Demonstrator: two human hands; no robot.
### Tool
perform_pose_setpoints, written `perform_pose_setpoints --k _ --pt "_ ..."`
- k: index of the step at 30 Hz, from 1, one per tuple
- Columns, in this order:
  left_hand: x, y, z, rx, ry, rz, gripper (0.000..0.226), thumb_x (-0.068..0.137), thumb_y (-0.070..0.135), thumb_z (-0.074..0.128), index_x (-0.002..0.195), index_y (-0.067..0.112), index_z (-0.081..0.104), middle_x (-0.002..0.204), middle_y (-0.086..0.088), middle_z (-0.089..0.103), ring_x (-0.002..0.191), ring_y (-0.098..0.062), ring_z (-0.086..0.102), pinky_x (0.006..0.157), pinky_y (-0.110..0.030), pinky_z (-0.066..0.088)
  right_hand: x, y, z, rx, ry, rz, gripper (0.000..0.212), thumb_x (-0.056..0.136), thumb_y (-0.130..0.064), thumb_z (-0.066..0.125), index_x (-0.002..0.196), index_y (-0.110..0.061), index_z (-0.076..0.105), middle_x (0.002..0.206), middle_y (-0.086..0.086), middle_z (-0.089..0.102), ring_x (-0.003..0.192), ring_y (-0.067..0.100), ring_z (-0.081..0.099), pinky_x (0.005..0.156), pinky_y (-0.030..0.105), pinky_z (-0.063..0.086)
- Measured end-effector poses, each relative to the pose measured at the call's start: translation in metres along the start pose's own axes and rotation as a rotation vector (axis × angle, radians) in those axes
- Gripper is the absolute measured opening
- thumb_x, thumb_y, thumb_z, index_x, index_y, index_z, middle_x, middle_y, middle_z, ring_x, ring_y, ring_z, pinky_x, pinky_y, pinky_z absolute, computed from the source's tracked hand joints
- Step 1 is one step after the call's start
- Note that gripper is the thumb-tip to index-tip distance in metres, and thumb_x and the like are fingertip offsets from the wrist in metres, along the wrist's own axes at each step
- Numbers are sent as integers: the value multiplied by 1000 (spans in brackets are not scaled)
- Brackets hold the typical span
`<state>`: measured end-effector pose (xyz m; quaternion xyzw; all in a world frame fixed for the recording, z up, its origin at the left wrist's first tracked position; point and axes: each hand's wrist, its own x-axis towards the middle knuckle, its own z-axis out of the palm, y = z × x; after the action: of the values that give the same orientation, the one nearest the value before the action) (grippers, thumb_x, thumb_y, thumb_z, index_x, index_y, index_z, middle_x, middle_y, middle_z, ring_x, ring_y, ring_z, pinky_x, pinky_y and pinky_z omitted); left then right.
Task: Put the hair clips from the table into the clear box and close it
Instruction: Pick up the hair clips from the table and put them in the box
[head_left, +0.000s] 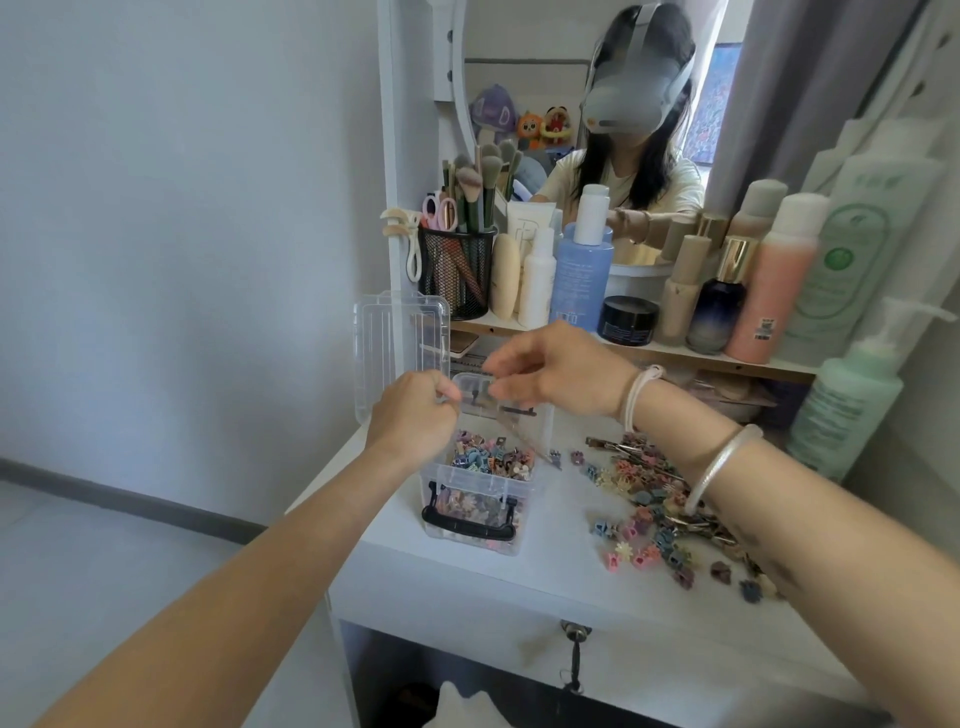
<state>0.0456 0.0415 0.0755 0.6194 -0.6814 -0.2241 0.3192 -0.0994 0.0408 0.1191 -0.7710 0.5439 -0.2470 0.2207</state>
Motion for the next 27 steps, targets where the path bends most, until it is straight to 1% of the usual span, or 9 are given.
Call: perform_pose_setpoints --k 2,5,11,15,18,21,24,26,27 --pt "0 -1 -1 -5 2 1 25 90 5 47 107 9 64 130 -6 57 123 -25 49 100 -31 37 2 5 -2 -20 18 48 35 82 -19 66 116 -12 61 116 8 65 102 21 62 97 37 49" --pt "0 -1 -2 -9 4 2 24 91 5 47 107 8 65 131 -6 57 124 -25 49 101 -31 37 1 26 -8 -155 99 114 30 87 -14 59 116 -9 60 120 9 63 102 22 60 96 32 47" --pt "1 -1 -2 1 6 1 24 91 5 47 107 9 64 129 -6 58 120 -25 51 99 -31 38 -7 75 16 -542 -255 263 39 88 -19 54 127 -18 48 128 7 56 117 25 52 98 30 42" --pt "3 0 -2 5 6 -3 24 91 5 47 107 9 64 130 -6 57 121 -25 51 100 -32 38 -6 77 31 -593 -261 162 29 85 -7 52 110 -15 62 116 5 64 109 25 57 84 25 43" --pt "2 0 -2 6 9 -5 23 91 6 47 107 9 64 130 -6 57 121 -25 51 100 -32 38 -4 78 33 -557 -228 148 27 81 3 52 96 -11 71 108 5 69 103 22 62 91 27 49" --pt "1 0 -3 10 8 4 24 92 6 47 108 9 64 131 -5 57 121 -24 51 101 -32 38 -2 75 13 -502 -66 149 28 81 6 51 93 -8 72 98 3 69 92 16 62 82 18 46" --pt "1 1 -1 27 0 12 25 92 6 45 108 10 64 132 -4 56 123 -24 50 100 -32 38 -2 55 -18 -92 216 135 22 78 8 60 79 -11 71 81 4 64 77 14 62 69 13 52" --pt "1 2 0 27 -5 13 25 92 6 45 108 11 64 133 -4 55 123 -25 49 100 -32 37 -6 36 -26 232 167 69 24 77 9 63 74 -15 68 76 3 64 63 6 62 63 14 55" --pt "1 3 2 26 -6 14 25 92 7 45 108 11 64 134 -4 54 123 -25 49 100 -32 37 -8 27 -25 267 74 47 21 77 8 64 79 -12 69 77 3 64 59 2 61 61 13 55"
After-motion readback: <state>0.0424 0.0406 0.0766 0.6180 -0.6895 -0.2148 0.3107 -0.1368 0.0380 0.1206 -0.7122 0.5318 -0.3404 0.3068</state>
